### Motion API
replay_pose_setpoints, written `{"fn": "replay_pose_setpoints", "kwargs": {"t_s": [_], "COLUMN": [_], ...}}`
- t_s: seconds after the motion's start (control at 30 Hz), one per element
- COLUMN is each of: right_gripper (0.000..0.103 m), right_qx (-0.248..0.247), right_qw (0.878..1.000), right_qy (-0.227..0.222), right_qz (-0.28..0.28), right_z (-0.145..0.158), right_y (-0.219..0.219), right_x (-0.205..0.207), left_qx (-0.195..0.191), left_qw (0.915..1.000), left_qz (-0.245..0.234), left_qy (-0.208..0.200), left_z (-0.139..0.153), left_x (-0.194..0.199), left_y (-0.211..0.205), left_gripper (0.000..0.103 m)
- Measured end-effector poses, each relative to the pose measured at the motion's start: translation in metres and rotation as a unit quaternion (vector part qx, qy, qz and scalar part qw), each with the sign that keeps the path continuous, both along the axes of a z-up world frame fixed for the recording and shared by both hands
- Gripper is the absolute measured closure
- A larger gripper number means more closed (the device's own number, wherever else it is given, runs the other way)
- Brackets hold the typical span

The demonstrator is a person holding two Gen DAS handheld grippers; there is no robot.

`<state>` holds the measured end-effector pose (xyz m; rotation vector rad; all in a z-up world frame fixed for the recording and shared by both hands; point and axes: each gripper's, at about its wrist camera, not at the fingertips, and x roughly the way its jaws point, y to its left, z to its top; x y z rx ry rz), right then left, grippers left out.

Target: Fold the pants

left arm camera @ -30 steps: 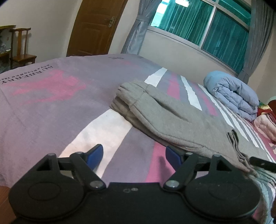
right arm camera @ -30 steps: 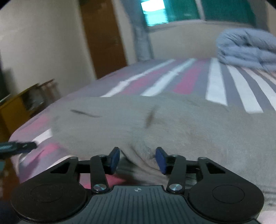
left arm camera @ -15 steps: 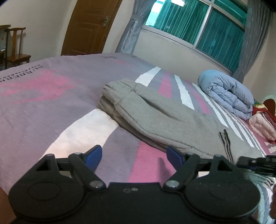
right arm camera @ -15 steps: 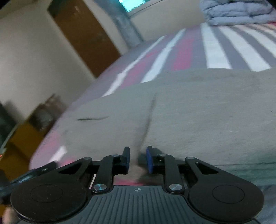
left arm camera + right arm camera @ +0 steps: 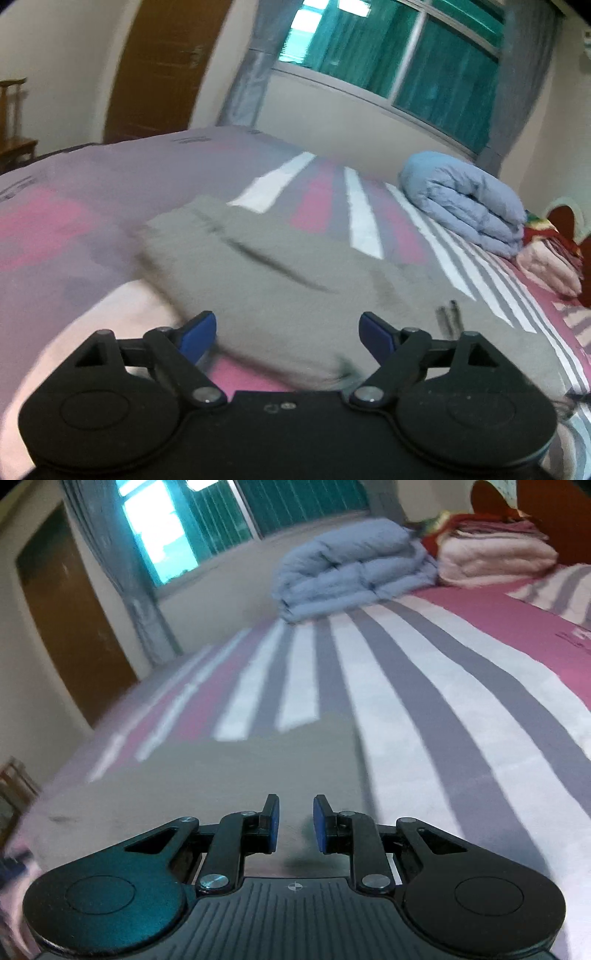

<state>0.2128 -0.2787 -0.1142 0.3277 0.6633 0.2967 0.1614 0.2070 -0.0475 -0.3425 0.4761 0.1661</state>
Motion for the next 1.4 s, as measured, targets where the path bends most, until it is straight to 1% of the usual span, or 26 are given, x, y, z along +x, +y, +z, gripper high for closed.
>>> {"fn": "replay_pose_setpoints", "kwargs": {"t_s": [0.03,0.07,0.13,0.2,0.27,0.33,0.37,0.4,0.43,0.47,0.57,0.67,0.7,0.77,0.8,0.83,0.93,0.97,1.03,1.07,1.13,1.17,1.23,1.3,1.33,1.4], "right_gripper": [0.082,0.082,0.082,0.082,0.082,0.081,0.081,0.082,0.082,0.082,0.082,0.082,0.081,0.082,0.082,0.082,0.081,0.081,0.081,0.081,0.081,0.081,0.081,0.081,0.081,0.081], "right_qx": [-0.018,-0.019,-0.024,-0.010,-0.003,-0.004,-0.012,-0.025,-0.035,-0.037,-0.032,-0.022,-0.020,-0.024,-0.037,-0.045,-0.060,-0.049,-0.030,-0.036,-0.013,-0.004,-0.035,-0.063,-0.068,-0.041], "right_qw": [0.999,0.997,0.998,1.000,1.000,1.000,1.000,1.000,0.998,0.997,0.999,1.000,1.000,1.000,0.999,0.998,0.997,0.998,0.999,0.999,0.999,0.999,0.998,0.995,0.996,0.998], "right_qy": [0.038,0.067,0.048,0.015,-0.006,-0.013,-0.008,0.016,0.054,0.059,0.022,-0.014,-0.016,0.008,0.030,0.039,0.034,0.018,-0.014,-0.019,-0.031,-0.029,-0.007,0.028,0.020,0.017], "right_qz": [0.006,0.018,0.020,0.013,-0.001,-0.008,-0.004,0.001,0.012,0.016,0.012,-0.006,-0.010,-0.004,0.006,0.014,0.019,0.017,0.020,0.018,0.016,0.028,0.047,0.065,0.062,0.051], "right_z": [-0.012,-0.024,-0.018,-0.008,-0.001,0.004,0.000,-0.008,-0.018,-0.022,-0.008,0.004,0.004,-0.007,-0.016,-0.022,-0.013,-0.007,0.001,0.001,0.002,0.001,-0.008,-0.020,-0.020,-0.007], "right_y": [0.002,0.003,0.003,-0.001,-0.004,-0.004,-0.003,-0.002,0.002,0.003,0.001,-0.004,-0.004,0.002,0.006,0.011,0.012,0.007,-0.001,-0.005,-0.014,-0.013,-0.001,0.015,0.016,0.011], "right_x": [0.007,0.013,0.016,0.020,0.035,0.056,0.064,0.073,0.086,0.091,0.094,0.100,0.108,0.130,0.136,0.141,0.134,0.128,0.098,0.090,0.072,0.065,0.056,0.052,0.049,0.044], "left_qx": [0.006,0.011,0.016,0.018,0.016,0.018,0.023,0.029,0.035,0.037,0.044,0.053,0.053,0.053,0.059,0.064,0.072,0.069,0.066,0.066,0.069,0.070,0.071,0.072,0.070,0.064], "left_qw": [0.9999,0.9998,0.9993,0.9991,0.9989,0.9985,0.9982,0.9979,0.9975,0.9973,0.9976,0.9970,0.9967,0.9944,0.9940,0.9937,0.9929,0.9932,0.9936,0.9936,0.9933,0.9933,0.9932,0.9927,0.9926,0.9940], "left_qz": [-0.007,-0.013,-0.023,-0.027,-0.027,-0.029,-0.030,-0.030,-0.033,-0.035,-0.032,-0.028,-0.027,-0.024,-0.025,-0.026,-0.027,-0.027,-0.028,-0.030,-0.031,-0.031,-0.032,-0.034,-0.035,-0.031], "left_qy": [0.006,0.015,0.024,0.027,0.035,0.042,0.046,0.049,0.052,0.052,0.042,0.048,0.055,0.088,0.089,0.089,0.090,0.089,0.087,0.087,0.087,0.087,0.087,0.091,0.093,0.083], "left_z": [0.000,-0.001,-0.003,-0.006,-0.011,-0.017,-0.019,-0.020,-0.020,-0.019,-0.013,-0.012,-0.015,-0.025,-0.028,-0.029,-0.028,-0.027,-0.026,-0.026,-0.026,-0.026,-0.026,-0.024,-0.022,-0.016], "left_x": [0.007,0.014,0.023,0.029,0.034,0.038,0.041,0.042,0.045,0.048,0.055,0.068,0.074,0.085,0.087,0.087,0.086,0.084,0.081,0.079,0.076,0.076,0.074,0.074,0.073,0.064], "left_y": [-0.006,-0.011,-0.019,-0.024,-0.028,-0.032,-0.035,-0.036,-0.037,-0.038,-0.033,-0.028,-0.026,-0.024,-0.025,-0.027,-0.030,-0.029,-0.029,-0.030,-0.031,-0.032,-0.033,-0.033,-0.032,-0.029], "left_gripper": [0.023,0.023,0.023,0.023,0.023,0.022,0.021,0.021,0.021,0.021,0.021,0.021,0.021,0.019,0.018,0.016,0.016,0.016,0.016,0.016,0.016,0.016,0.016,0.016,0.016,0.016]}}
